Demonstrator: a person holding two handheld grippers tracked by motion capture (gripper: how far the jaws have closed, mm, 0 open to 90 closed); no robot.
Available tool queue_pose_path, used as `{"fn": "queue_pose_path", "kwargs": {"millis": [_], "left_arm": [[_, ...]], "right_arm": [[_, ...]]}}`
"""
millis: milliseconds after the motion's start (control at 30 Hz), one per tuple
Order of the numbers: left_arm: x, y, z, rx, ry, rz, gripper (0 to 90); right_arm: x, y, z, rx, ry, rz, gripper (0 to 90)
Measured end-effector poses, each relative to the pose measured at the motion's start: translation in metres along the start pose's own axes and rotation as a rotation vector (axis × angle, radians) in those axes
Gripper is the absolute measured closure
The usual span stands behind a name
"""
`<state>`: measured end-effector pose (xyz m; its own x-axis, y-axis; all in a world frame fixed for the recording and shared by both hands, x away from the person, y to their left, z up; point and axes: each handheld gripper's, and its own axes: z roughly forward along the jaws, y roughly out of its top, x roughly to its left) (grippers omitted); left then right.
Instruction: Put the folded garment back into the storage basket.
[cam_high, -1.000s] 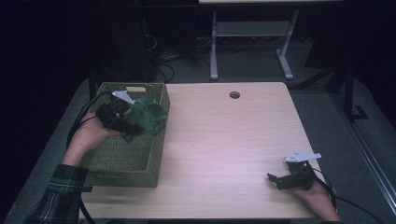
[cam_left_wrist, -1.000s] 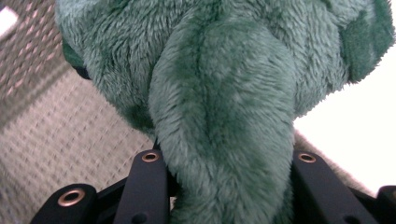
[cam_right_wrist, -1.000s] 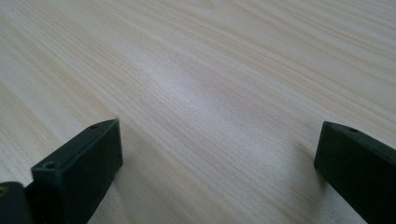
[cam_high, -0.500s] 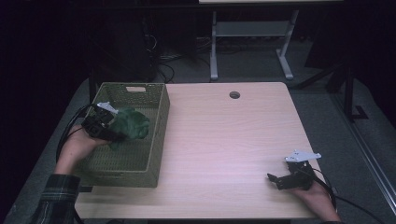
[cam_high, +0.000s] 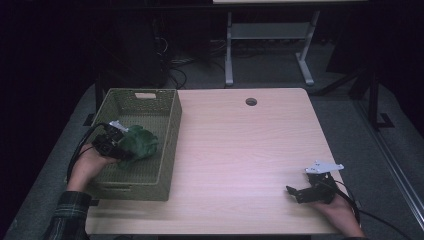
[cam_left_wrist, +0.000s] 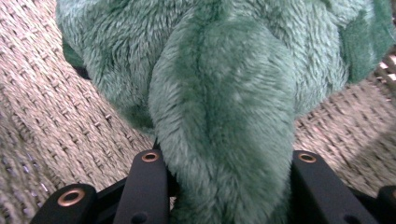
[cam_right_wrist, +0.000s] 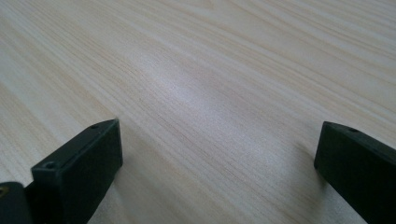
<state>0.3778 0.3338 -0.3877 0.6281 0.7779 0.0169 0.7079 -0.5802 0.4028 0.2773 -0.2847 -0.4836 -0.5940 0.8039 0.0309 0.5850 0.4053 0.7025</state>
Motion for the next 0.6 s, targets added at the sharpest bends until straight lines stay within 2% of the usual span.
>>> {"fn": "queue_pose_path", "kwargs": {"millis": [267,367,433,600], "left_arm": [[-0.002,-0.004,0.016,0.015,0.003,0.000,61.7],[-0.001,-0.006,0.019,0.006,0.003,-0.010,60.0],[0.000,-0.007,0.022,0.007,0.011,-0.011,56.5],[0.000,-0.008,0.023,0.009,-0.004,-0.012,46.9]], "right_arm": [[0.000,0.000,0.000,0.000,0.000,0.001,0.8],[0.000,0.000,0.000,0.000,0.000,0.000,0.7],[0.000,0.000,0.000,0.000,0.000,0.000,0.7],[0.000,0.000,0.000,0.000,0.000,0.000,0.8]]}}
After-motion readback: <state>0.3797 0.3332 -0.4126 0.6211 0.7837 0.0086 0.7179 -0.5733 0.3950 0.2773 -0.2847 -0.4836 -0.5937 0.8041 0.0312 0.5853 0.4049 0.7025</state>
